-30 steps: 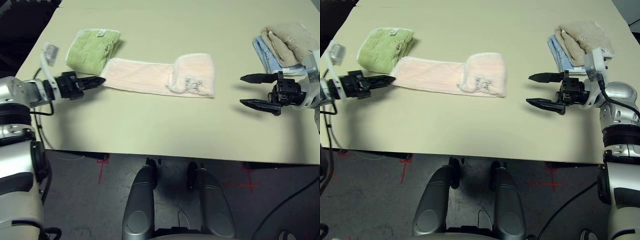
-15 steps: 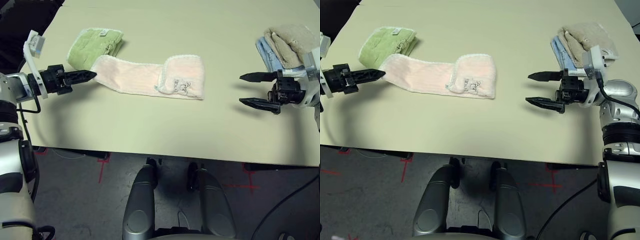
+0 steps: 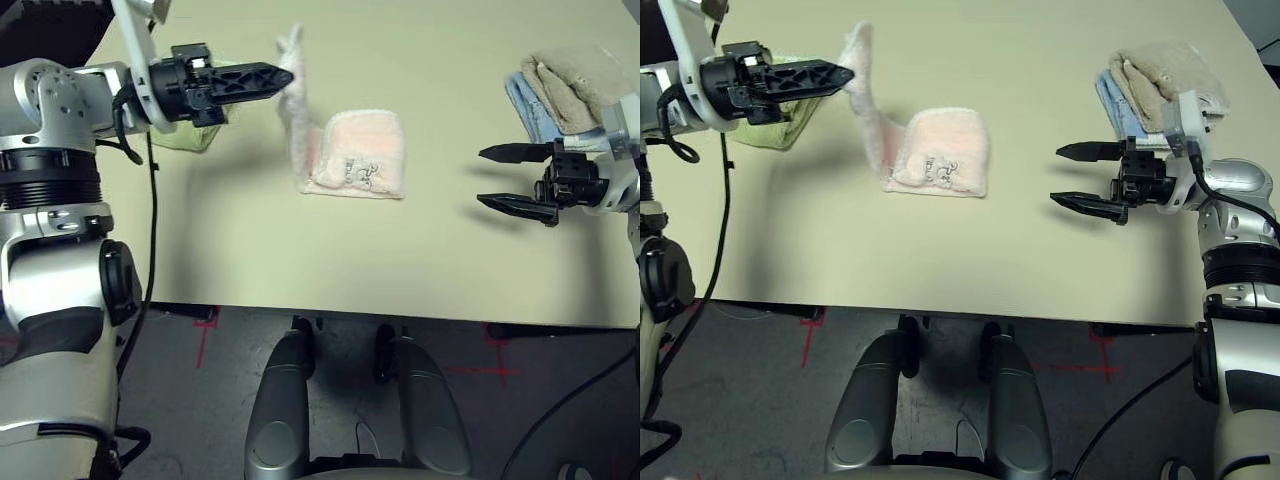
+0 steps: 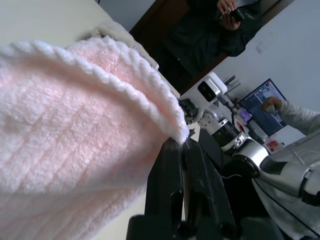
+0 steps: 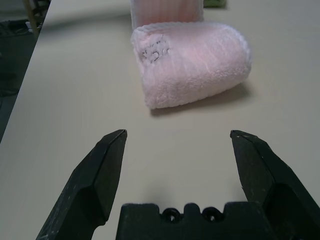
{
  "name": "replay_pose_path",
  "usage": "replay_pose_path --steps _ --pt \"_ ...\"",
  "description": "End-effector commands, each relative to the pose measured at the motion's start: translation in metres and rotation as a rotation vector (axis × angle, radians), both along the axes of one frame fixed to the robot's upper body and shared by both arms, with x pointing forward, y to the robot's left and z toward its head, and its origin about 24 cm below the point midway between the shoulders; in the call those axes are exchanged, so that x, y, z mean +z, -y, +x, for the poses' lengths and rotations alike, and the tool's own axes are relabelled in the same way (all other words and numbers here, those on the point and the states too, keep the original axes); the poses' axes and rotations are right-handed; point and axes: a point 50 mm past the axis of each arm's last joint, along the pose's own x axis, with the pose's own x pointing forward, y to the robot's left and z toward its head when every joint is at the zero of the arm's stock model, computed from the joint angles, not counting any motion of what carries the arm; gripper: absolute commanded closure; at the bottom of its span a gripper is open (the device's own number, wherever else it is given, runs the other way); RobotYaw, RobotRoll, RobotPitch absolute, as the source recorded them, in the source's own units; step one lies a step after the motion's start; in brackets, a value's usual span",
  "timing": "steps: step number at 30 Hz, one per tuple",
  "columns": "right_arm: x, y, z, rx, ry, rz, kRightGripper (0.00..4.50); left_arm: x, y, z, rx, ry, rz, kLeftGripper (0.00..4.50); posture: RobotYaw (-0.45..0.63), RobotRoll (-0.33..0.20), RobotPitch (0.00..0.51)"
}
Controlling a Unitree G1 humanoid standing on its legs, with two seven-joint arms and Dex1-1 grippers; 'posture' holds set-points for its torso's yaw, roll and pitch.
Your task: Fold the towel and set it aside.
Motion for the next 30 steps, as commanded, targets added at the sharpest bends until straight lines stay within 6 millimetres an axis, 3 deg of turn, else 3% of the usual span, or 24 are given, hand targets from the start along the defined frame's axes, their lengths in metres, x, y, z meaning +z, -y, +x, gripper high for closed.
replay_pose_path --steps 1,6,13,22,30 --pt "0.000 0.006 -0.001 -0.034 0.007 0.013 0.00 -0.004 0.018 0.004 -0.004 0.043 0.015 4.48 0.06 0.000 0.294" --pt "-0.002 0.007 0.003 -0.071 0.004 0.038 0.00 -0.017 0.038 0.017 0.032 0.072 0.041 4.48 0.05 0.000 0.297" --pt "-0.004 0.000 0.011 -0.070 0.006 0.062 0.00 -0.043 0.048 0.024 -0.013 0.073 0.169 4.48 0.06 0.000 0.300" --pt "-0.002 -0.002 0.014 -0.060 0.012 0.060 0.00 -0.040 0.063 0.020 -0.115 0.061 0.165 4.48 0.06 0.000 0.300" --pt "-0.003 -0.002 0.013 -0.059 0.011 0.058 0.00 -0.046 0.096 0.025 -0.140 0.097 0.193 4.48 0.06 0.000 0.301"
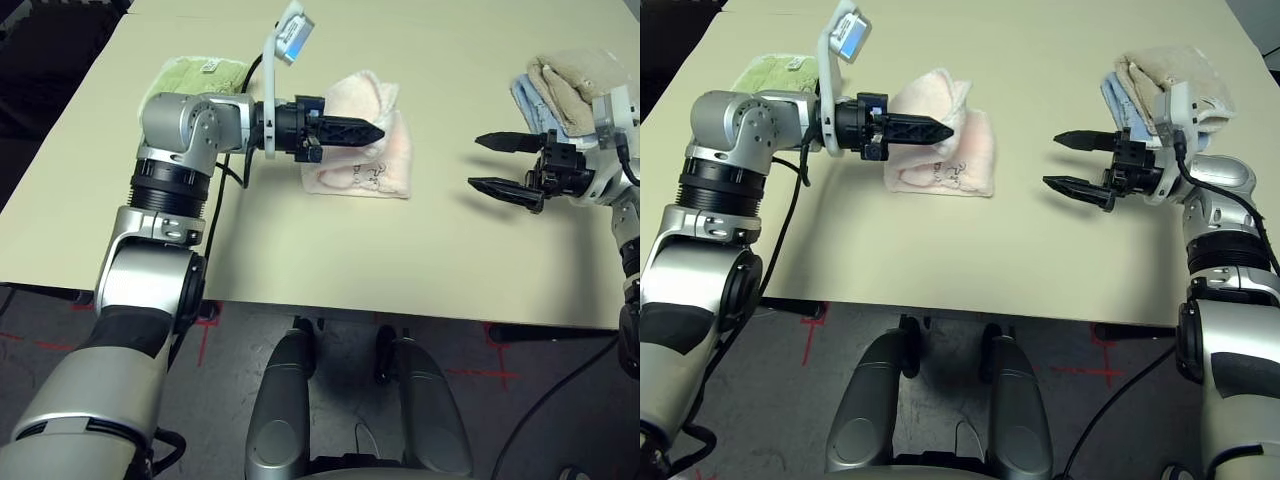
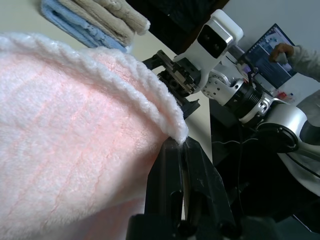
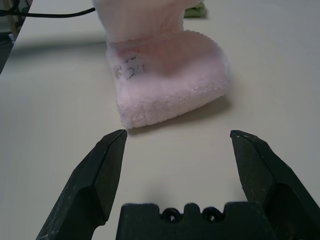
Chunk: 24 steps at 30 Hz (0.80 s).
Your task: Fold the towel and set it aside.
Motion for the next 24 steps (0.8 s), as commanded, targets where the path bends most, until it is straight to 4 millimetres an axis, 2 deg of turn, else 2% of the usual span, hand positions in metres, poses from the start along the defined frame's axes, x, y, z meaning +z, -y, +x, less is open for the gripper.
replay_pose_path --steps 1,5,12,15,19,22,24 --pt "-0.001 0.004 -0.002 -0.007 0.002 -0.005 0.00 -0.007 0.016 0.001 -0.024 0.014 0.054 4.48 0.05 0.000 0.302" --pt "-0.001 0.004 -0.002 -0.008 0.005 -0.006 0.00 -0.021 0.022 0.005 -0.029 0.016 0.136 4.48 0.05 0.000 0.301" --pt "-0.001 0.004 -0.002 -0.008 0.008 -0.012 0.00 -0.034 0.026 0.013 0.006 0.056 0.217 4.48 0.04 0.000 0.297" --pt "-0.001 0.004 -0.002 -0.010 0.009 -0.015 0.00 -0.034 0.027 0.012 -0.018 0.055 0.228 3.80 0.04 0.000 0.295" --pt "0.000 0.003 -0.001 -0.007 0.011 -0.014 0.00 -0.023 0.023 0.006 -0.094 0.092 0.211 2.27 0.05 0.000 0.292" --pt "0.002 0.000 0.000 0.006 0.012 0.001 0.00 -0.006 0.010 0.001 -0.170 0.164 0.137 1.07 0.05 0.000 0.292" --pt "0.003 -0.005 0.002 0.018 0.007 0.016 0.00 0.005 -0.007 -0.002 -0.202 0.210 0.096 0.33 0.05 0.000 0.293"
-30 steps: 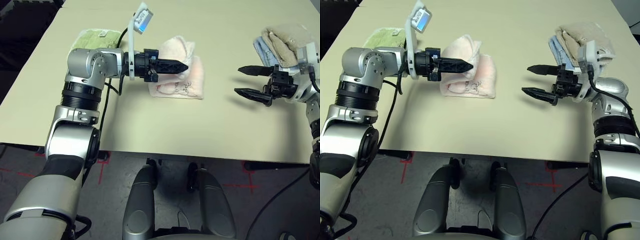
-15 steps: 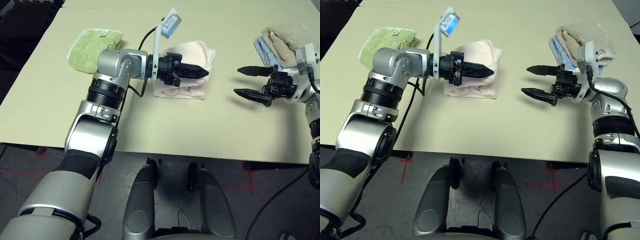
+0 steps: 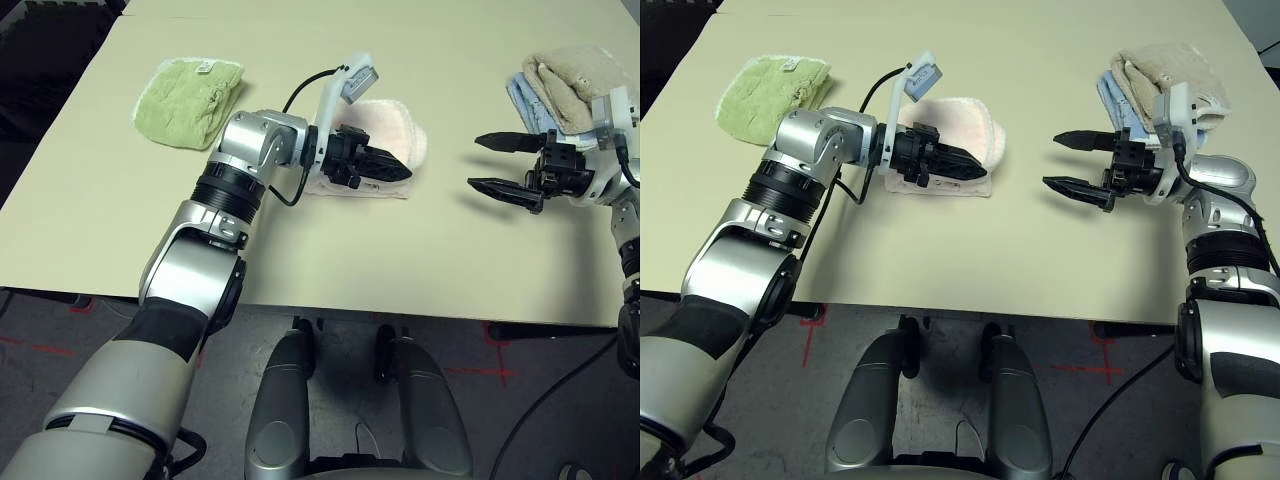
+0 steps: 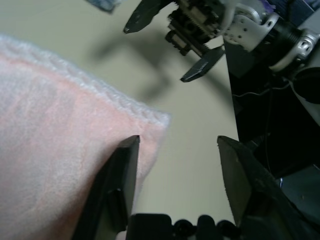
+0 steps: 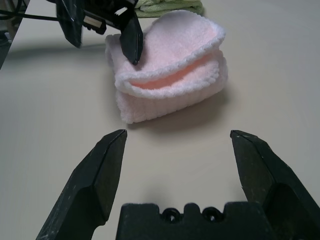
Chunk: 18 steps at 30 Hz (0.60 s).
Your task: Fold the towel and set it aside.
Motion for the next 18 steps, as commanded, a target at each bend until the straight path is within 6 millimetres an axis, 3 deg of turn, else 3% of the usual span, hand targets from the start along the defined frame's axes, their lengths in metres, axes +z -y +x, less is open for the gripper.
replay_pose_path --steps 1,5,10,18 --pt "0.002 -0.004 0.003 0.013 -0.008 0.025 0.00 0.025 -0.023 -0.007 -0.088 0.121 -0.075 0.04 0.05 0.000 0.294" --pt "0.009 -0.017 0.006 0.052 0.015 0.079 0.00 0.030 -0.054 -0.003 -0.001 0.293 -0.178 0.04 0.06 0.000 0.294" --pt "0.017 -0.032 0.009 0.141 0.078 0.080 0.00 0.001 -0.085 -0.008 -0.032 0.436 -0.084 0.04 0.06 0.000 0.292" --pt "0.021 -0.050 0.009 0.228 0.148 -0.001 0.00 -0.029 -0.109 -0.009 -0.085 0.524 0.064 0.04 0.06 0.000 0.292"
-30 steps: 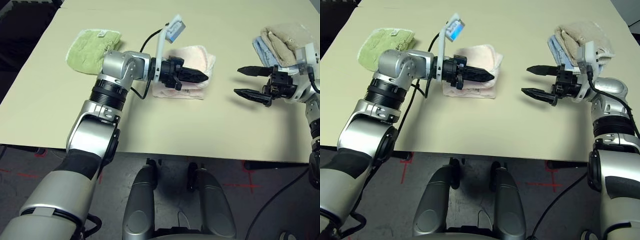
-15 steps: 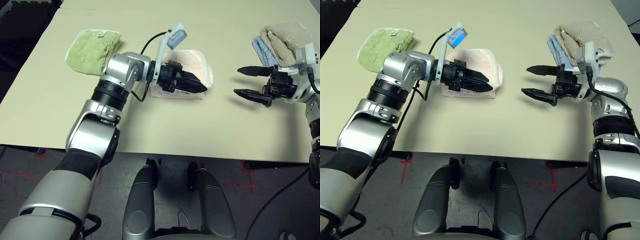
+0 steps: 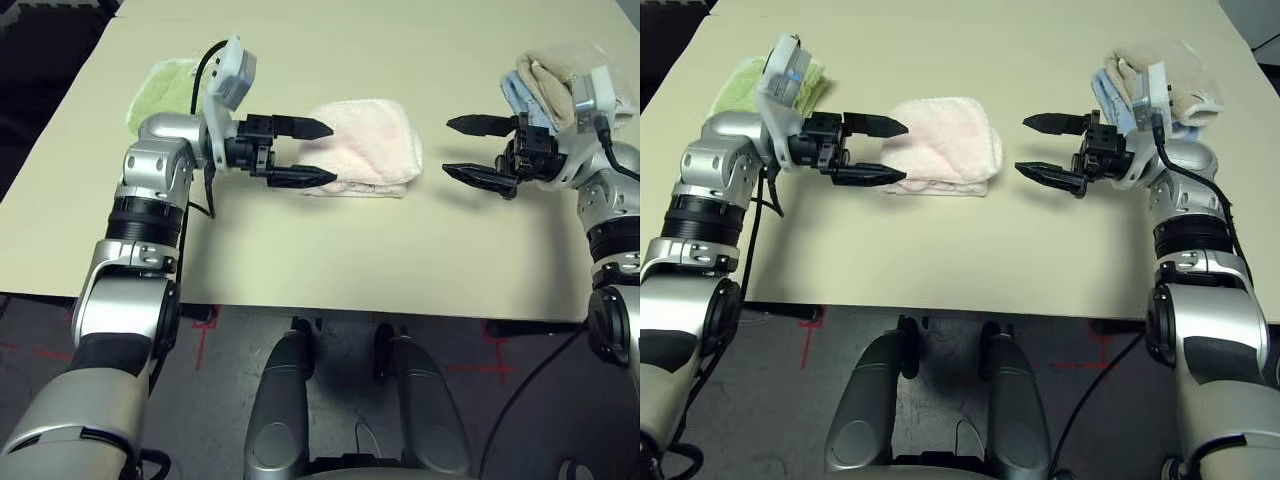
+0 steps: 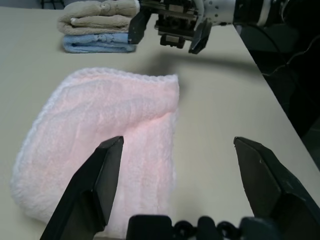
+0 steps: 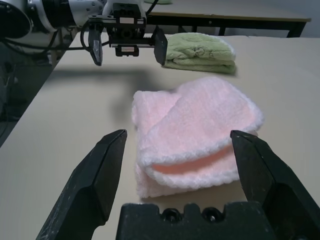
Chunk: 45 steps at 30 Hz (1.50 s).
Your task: Fold the towel and set it aside.
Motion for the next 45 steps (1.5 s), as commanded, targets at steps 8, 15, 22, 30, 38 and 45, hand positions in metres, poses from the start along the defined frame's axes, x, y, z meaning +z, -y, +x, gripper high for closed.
replay_pose_path --steps 8,15,22,30,38,45 --pt "0.002 -0.002 -0.002 0.034 0.025 -0.087 2.15 -0.010 -0.014 0.002 0.008 -0.013 0.026 0.00 0.06 0.000 0.290" --pt "-0.003 -0.009 0.000 0.054 0.008 -0.090 4.47 -0.009 -0.013 0.007 0.017 0.002 0.014 0.00 0.06 0.000 0.298" --pt "-0.004 -0.015 0.001 0.074 0.006 -0.084 4.50 -0.008 -0.008 0.010 -0.001 0.040 0.006 0.41 0.05 0.000 0.297" --pt "-0.001 -0.017 0.001 0.080 0.015 -0.077 4.50 -0.009 -0.009 0.012 0.000 0.061 0.025 3.30 0.04 0.000 0.299" --pt "0.006 -0.030 0.010 0.092 -0.009 0.019 4.50 0.005 0.011 0.025 0.048 0.037 -0.083 4.47 0.06 0.000 0.295" --pt "-0.015 -0.042 0.019 0.039 -0.104 0.026 4.50 -0.003 0.040 0.035 0.087 0.014 -0.103 4.47 0.06 0.000 0.298"
